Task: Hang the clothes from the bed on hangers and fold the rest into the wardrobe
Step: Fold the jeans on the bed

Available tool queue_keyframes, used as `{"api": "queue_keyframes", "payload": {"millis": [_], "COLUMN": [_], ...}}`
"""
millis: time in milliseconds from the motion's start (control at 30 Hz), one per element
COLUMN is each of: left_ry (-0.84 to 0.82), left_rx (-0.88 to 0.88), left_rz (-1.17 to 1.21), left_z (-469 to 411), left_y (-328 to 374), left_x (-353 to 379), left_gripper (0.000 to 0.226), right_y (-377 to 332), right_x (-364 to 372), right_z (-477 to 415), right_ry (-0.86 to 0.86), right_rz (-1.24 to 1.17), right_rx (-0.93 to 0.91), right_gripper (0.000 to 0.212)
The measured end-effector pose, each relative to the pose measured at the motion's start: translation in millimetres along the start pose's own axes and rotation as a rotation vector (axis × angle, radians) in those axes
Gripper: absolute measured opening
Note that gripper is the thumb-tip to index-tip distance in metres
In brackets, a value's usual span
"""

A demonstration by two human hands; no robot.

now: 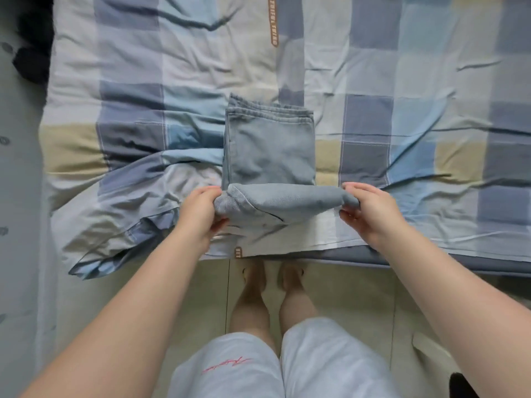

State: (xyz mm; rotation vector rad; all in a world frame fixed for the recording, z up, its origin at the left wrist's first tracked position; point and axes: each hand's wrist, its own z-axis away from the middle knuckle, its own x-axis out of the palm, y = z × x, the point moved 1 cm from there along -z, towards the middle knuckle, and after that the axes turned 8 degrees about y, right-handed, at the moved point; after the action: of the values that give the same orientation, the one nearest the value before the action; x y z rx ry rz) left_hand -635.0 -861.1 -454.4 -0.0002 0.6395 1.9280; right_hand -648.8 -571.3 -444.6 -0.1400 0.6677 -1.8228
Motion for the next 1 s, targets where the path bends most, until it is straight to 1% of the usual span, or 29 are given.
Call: {"api": "queue_keyframes", "payload": {"millis": [33,133,233,333,400,433,467,500,533,567,600,633,667,700,767,833,900,933,1000], "left_ry": [-0.004,-0.011,-0.068,-0.126,-0.117,-0.102,-0.099,-0.109,-0.102,-0.069,-0.017,0.026,0.049,0.061,0.089,0.134,0.160,0.163,0.148], "left_rx": [-0.020,-0.057,-0.013,0.083,0.251,0.358,0.465,0.574,0.690,0.800,0.896,0.961,0.999,1.025,1.097,1.212,1.306,1.321,1.293], "left_rz": [0.037,0.146,0.159,0.065,-0.010,-0.055,-0.119,-0.250,-0.460,-0.689,-0.885,-0.994,-1.031,-1.030,-1.017,-1.033,-1.047,-1.047,-1.054], "left_z": [-3,-19,-42,-71,-93,-104,-117,-132,-147,-161,-176,-189,-202,-213,-234,-251,-259,-259,-254], "left_y": [13,53,89,113,117,115,109,97,83,68,51,37,26,18,8,2,2,3,6], "left_x": [7,32,55,79,98,106,113,118,121,123,123,123,124,125,130,132,133,134,133], "left_gripper": [0.006,0.014,0.020,0.023,0.021,0.027,0.045,0.068,0.089,0.102,0.108,0.108,0.105,0.102,0.096,0.091,0.086,0.084,0.084], "right_y": [-14,-56,-87,-101,-100,-95,-88,-76,-61,-44,-24,-5,11,25,44,58,65,65,62], "right_x": [9,37,64,88,104,112,121,128,134,138,139,139,139,140,146,155,159,160,158], "right_z": [-5,-24,-51,-85,-110,-122,-132,-143,-155,-171,-186,-199,-212,-223,-240,-252,-256,-256,-252], "right_ry": [0.000,0.043,0.059,0.014,-0.056,-0.098,-0.136,-0.164,-0.177,-0.182,-0.184,-0.168,-0.131,-0.104,-0.048,0.039,0.100,0.108,0.084], "right_rz": [-0.049,-0.170,-0.225,-0.183,-0.154,-0.116,-0.048,0.047,0.168,0.328,0.539,0.764,0.923,0.981,0.938,0.918,0.884,0.861,0.840], "right_rx": [0.009,0.036,0.047,0.044,0.031,0.005,-0.033,-0.079,-0.150,-0.254,-0.370,-0.486,-0.592,-0.663,-0.760,-0.856,-0.917,-0.926,-0.894], "right_gripper": [0.017,0.020,0.017,0.020,0.030,0.035,0.038,0.043,0.048,0.055,0.060,0.063,0.066,0.069,0.075,0.083,0.086,0.087,0.090]}}
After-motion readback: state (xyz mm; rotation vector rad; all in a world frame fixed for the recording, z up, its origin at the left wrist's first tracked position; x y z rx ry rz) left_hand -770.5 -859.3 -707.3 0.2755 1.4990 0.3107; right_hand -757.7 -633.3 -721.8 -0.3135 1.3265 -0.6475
